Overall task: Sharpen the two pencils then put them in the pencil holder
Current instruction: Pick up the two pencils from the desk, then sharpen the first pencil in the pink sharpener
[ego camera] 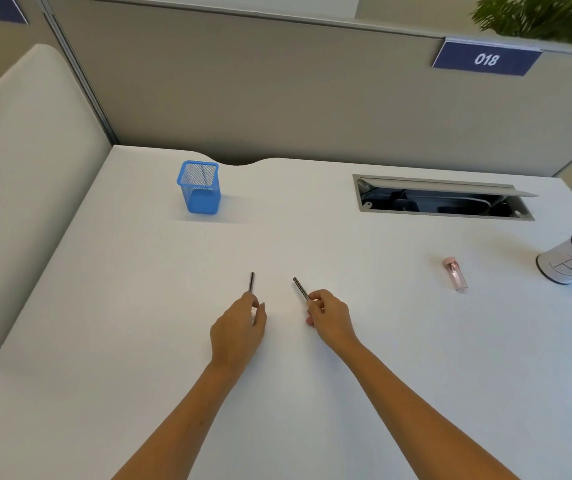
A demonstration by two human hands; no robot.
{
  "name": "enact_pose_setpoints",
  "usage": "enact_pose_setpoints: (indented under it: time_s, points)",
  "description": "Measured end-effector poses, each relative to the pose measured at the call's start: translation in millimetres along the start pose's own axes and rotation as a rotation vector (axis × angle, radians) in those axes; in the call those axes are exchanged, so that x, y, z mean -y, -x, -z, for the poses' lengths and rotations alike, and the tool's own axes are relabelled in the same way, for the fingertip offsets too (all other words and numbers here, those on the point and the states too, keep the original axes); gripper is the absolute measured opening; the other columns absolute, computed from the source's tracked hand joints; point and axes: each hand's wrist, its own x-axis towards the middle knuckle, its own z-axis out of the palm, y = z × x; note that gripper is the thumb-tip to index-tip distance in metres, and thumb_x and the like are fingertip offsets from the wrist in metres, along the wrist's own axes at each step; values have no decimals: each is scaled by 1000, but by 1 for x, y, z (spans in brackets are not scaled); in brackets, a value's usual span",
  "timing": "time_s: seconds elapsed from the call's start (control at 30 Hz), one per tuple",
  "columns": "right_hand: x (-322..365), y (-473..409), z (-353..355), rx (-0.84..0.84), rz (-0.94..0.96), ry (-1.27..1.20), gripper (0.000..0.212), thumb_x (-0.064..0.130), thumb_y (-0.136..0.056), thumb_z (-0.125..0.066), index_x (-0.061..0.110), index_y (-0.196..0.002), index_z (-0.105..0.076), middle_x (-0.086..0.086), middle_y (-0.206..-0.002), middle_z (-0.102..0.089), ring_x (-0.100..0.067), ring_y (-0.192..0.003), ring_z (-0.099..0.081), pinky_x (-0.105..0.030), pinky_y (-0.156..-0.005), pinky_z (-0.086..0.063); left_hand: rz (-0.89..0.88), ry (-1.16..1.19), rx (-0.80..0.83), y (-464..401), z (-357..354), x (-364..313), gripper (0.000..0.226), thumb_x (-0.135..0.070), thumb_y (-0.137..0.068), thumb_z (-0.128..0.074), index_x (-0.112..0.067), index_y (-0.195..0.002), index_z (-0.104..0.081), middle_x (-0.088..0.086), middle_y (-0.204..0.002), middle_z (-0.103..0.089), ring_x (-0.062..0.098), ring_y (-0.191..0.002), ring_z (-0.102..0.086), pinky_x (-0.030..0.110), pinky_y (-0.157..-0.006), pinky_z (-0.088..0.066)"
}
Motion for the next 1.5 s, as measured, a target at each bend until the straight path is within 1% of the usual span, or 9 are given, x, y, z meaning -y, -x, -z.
enact_pose_setpoints:
  time_s: [0.17, 0.33, 0.57, 0.73, 0.93, 1.13, 1.27, 1.33, 1.5]
  points:
    - [-19, 0, 27, -62, 59, 46, 20, 18, -98, -47, 10, -109, -61, -3, -97, -61, -20, -83, -60, -32, -77, -51, -371, -122, -98, 11, -33, -20, 23, -23, -81, -57, -15, -99, -69, 1, -99, -69, 27, -92, -66, 35, -65, -51]
    - [-45, -9, 74, -170, 65, 105, 20, 22, -98, -47, 11, -106, -61, -3, -97, -62, -16, -87, -56, -23, -74, -41, -365, -218, 116, 17, -76, -62, 48, -35, -92, -40, -9, -126, -63, 12, -136, -60, 35, -129, -55, 44, -88, -53]
    - [-84, -44, 175, -294, 10, 201, 17, 23, -96, -49, 11, -91, -60, -6, -92, -60, -21, -79, -58, -24, -60, -41, -291, -317, 251, 26, -138, -120, 67, -42, -104, -8, -9, -138, -54, 13, -150, -47, 35, -137, -45, 55, -102, -46]
    - [-105, -70, 234, -371, -34, 281, 37, 21, -91, -55, 10, -127, -50, -6, -119, -51, -26, -94, -60, -36, -75, -50, -259, -345, 231, 31, -164, -147, 65, -41, -104, -7, -10, -146, -45, 11, -156, -37, 31, -143, -36, 51, -112, -28]
    - [-124, -98, 266, -288, -105, 358, 39, 26, -88, -59, 3, -118, -50, -13, -117, -49, -32, -93, -59, -32, -68, -42, -225, -357, 171, 32, -181, -166, 57, -39, -100, -24, -12, -148, -41, 9, -158, -34, 30, -146, -32, 51, -113, -26]
    - [-132, -97, 266, -215, -115, 244, 21, 28, -83, -60, 8, -88, -58, -10, -96, -62, -26, -82, -59, -30, -64, -43, -201, -344, 100, 32, -181, -166, 54, -39, -99, -29, -17, -146, -45, 4, -158, -36, 25, -146, -32, 49, -113, -27]
    - [-126, -81, 259, -93, -134, 55, 20, 29, -82, -63, 10, -83, -62, -7, -86, -68, -19, -74, -63, -32, -66, -50, -84, -200, 22, 28, -182, -178, 50, -37, -95, -33, -21, -136, -57, 2, -150, -48, 24, -141, -40, 51, -109, -31]
    - [-119, -69, 256, 12, -164, -94, 19, 29, -83, -65, 10, -85, -63, -5, -85, -71, -12, -67, -63, -19, -54, -47, 33, -40, 11, 22, -181, -191, 45, -38, -97, -40, -21, -134, -59, 0, -148, -50, 22, -141, -40, 49, -111, -27]
    - [-98, -40, 246, 221, -155, -319, 23, 23, -83, -72, 13, -103, -65, 2, -79, -69, -16, -79, -71, -8, -40, -34, 192, 558, 262, 15, -163, -229, 42, -40, -98, -55, -22, -136, -56, -9, -134, -59, 11, -128, -51, 30, -109, -35]
